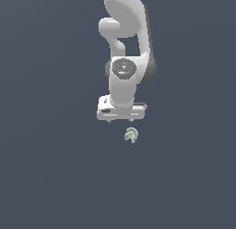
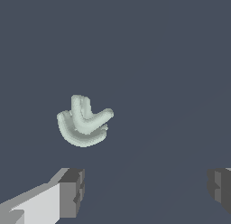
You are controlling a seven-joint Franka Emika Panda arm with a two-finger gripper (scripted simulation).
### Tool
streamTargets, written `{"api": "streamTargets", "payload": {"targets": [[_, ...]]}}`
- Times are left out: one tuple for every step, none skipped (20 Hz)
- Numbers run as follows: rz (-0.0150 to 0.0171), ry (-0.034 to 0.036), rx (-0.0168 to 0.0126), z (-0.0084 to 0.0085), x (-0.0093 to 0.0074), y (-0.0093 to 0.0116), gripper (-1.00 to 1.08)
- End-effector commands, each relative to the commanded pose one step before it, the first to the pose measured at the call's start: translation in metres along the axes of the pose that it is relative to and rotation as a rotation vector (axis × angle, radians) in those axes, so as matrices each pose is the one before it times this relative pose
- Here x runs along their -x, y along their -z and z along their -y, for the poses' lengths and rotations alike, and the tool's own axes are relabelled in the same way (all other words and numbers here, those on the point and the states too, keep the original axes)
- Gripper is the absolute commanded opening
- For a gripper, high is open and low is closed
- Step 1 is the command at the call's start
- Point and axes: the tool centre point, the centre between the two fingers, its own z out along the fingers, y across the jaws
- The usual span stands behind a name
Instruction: Pick up the object and move it to a goal position.
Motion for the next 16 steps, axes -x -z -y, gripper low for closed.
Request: {"api": "streamTargets", "payload": {"targets": [[-0.0002,0.00822,0.00038,0.00026,-0.0002,-0.00042,1.0],[-0.00027,0.00726,0.00029,0.00037,-0.00021,-0.00032,1.0],[-0.00033,0.0087,0.00027,0.00043,-0.00023,-0.00039,1.0],[-0.00039,0.01011,0.00025,0.00049,-0.00025,-0.00045,1.0],[-0.00046,0.01158,0.00025,0.00056,-0.00028,-0.00052,1.0],[-0.00052,0.01294,0.00026,0.00061,-0.00032,-0.00058,1.0],[-0.00057,0.01427,0.00027,0.00069,-0.00036,-0.00064,1.0],[-0.00062,0.01555,0.0003,0.00074,-0.0004,-0.00069,1.0],[-0.00068,0.01708,0.00035,0.00082,-0.00046,-0.00075,1.0],[-0.00075,0.01859,0.00038,0.00088,-0.00052,-0.00082,1.0],[-0.00081,0.02003,0.0004,0.00094,-0.00057,-0.00088,1.0],[-0.00088,0.02155,0.00041,0.00101,-0.00063,-0.00094,1.0],[-0.00096,0.02307,0.00042,0.00108,-0.00069,-0.001,1.0],[-0.00103,0.02456,0.00044,0.00113,-0.00076,-0.00107,1.0],[-0.00111,0.02613,0.00046,0.0012,-0.00084,-0.00113,1.0],[-0.0012,0.02768,0.00047,0.00126,-0.00092,-0.00119,1.0]]}}
